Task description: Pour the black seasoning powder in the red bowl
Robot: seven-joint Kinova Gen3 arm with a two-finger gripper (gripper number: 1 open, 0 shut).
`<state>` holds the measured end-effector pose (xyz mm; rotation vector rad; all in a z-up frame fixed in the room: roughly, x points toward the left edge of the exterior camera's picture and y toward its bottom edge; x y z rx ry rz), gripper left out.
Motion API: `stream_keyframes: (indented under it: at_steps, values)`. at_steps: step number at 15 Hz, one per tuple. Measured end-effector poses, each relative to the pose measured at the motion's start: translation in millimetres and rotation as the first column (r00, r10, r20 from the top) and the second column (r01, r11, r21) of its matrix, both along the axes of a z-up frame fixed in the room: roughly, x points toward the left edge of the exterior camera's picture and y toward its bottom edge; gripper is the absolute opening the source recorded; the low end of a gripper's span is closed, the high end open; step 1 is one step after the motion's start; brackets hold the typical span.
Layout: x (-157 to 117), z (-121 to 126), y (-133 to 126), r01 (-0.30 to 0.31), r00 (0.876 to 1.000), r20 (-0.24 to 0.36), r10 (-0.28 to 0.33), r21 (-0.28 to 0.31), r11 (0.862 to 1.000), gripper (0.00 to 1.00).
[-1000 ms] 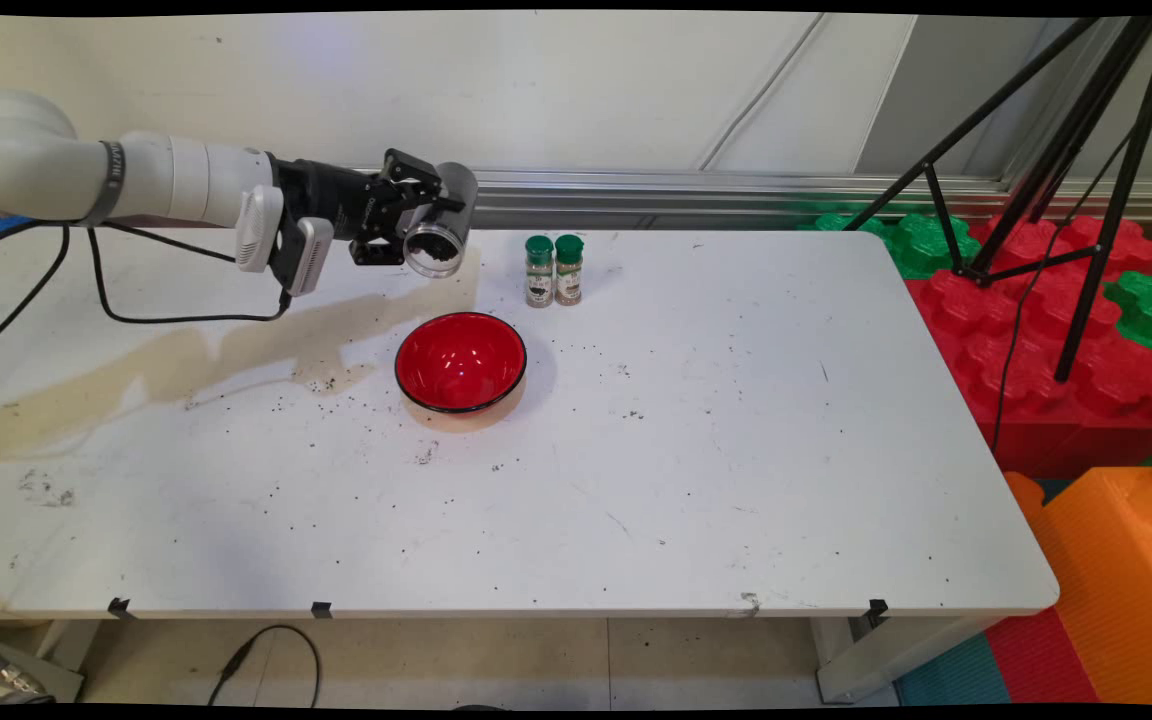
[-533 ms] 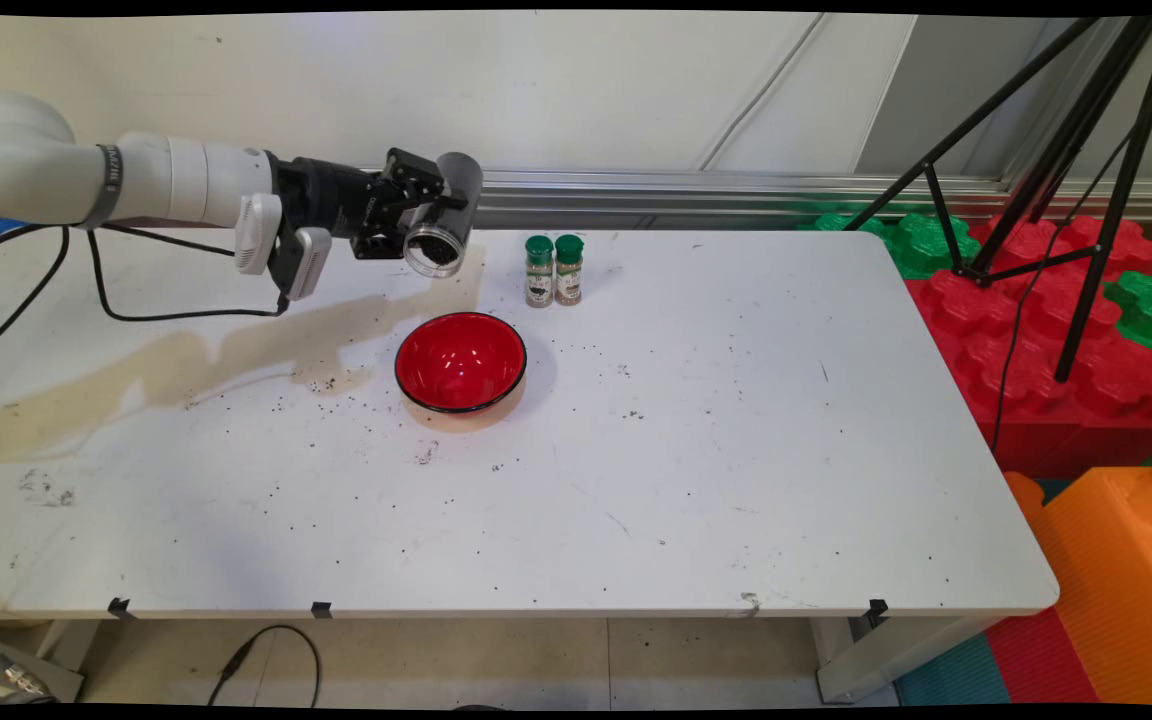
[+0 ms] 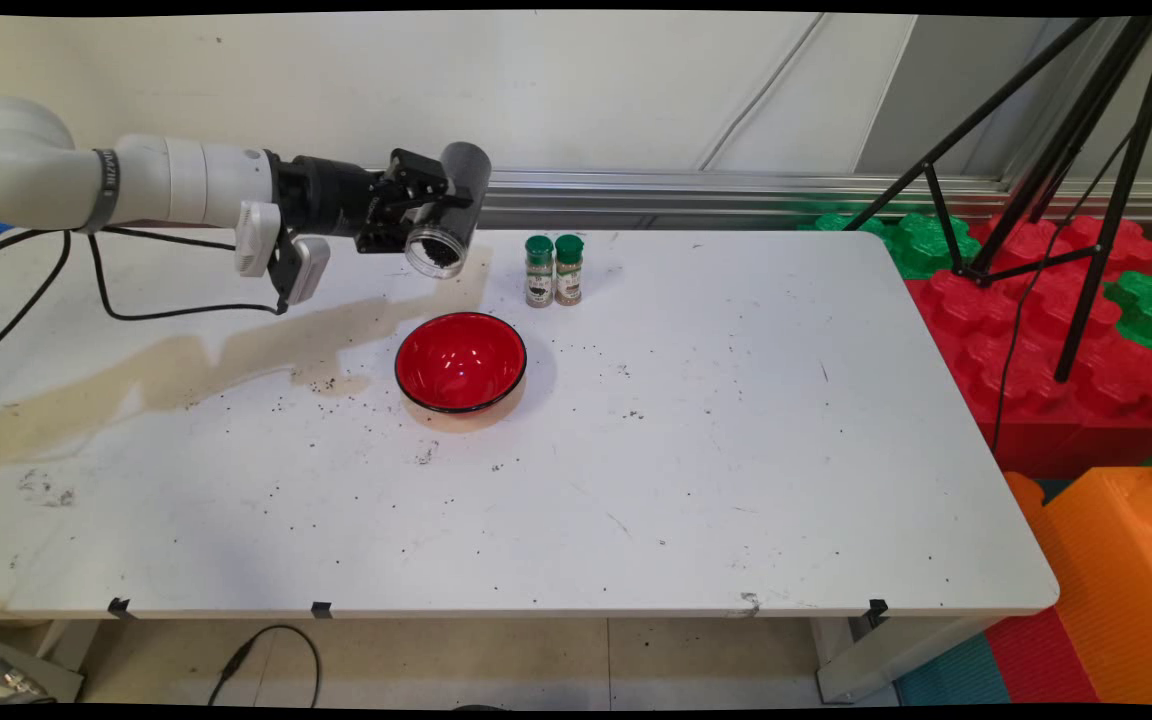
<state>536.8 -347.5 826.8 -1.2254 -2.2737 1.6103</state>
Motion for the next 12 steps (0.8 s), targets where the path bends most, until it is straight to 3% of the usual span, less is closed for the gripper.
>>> stream_keyframes:
  at_steps: [12]
  values:
    - [-5.7, -1.0, 5.9, 0.069, 0.996, 0.062, -0.065, -0.076, 0.995, 0.00]
